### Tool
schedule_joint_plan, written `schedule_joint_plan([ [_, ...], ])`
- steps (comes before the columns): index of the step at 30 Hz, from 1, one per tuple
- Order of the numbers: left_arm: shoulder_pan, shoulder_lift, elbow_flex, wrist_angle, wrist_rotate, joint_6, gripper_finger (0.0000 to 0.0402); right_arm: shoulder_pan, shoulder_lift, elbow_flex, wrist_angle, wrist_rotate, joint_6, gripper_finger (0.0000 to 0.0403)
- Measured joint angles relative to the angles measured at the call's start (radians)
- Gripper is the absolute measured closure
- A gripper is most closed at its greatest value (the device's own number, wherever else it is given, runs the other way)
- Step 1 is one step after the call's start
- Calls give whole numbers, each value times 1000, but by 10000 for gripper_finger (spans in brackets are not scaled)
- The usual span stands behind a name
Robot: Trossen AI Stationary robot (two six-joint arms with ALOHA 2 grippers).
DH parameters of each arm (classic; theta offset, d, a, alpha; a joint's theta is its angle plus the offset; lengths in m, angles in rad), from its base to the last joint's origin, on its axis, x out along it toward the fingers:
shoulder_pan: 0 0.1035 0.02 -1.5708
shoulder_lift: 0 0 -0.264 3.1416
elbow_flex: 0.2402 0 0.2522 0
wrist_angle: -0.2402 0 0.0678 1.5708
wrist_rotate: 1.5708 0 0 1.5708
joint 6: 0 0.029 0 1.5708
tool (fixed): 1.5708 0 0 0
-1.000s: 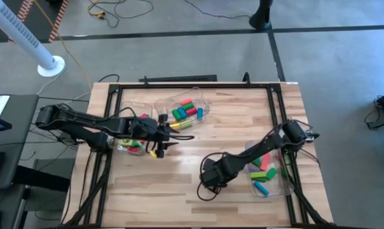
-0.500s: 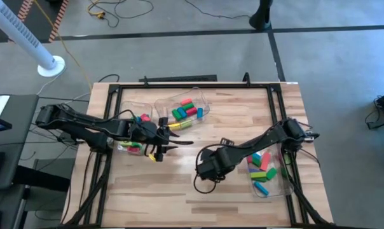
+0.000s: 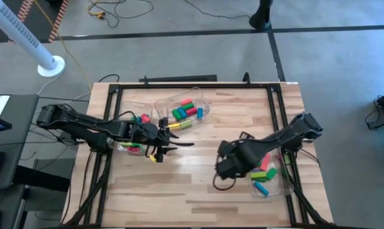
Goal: Sort blocks by size
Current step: Put the purple rectangular block into the right transparent bin
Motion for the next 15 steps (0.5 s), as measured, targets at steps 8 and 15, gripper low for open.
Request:
schedule_joint_plan([
  [8, 0, 23, -4, 15, 0, 11, 200, 83, -190, -144, -5, 6, 115, 255],
  [15, 0, 33, -3, 17, 1, 3, 200, 131, -359, -356, 21, 5, 253, 255],
])
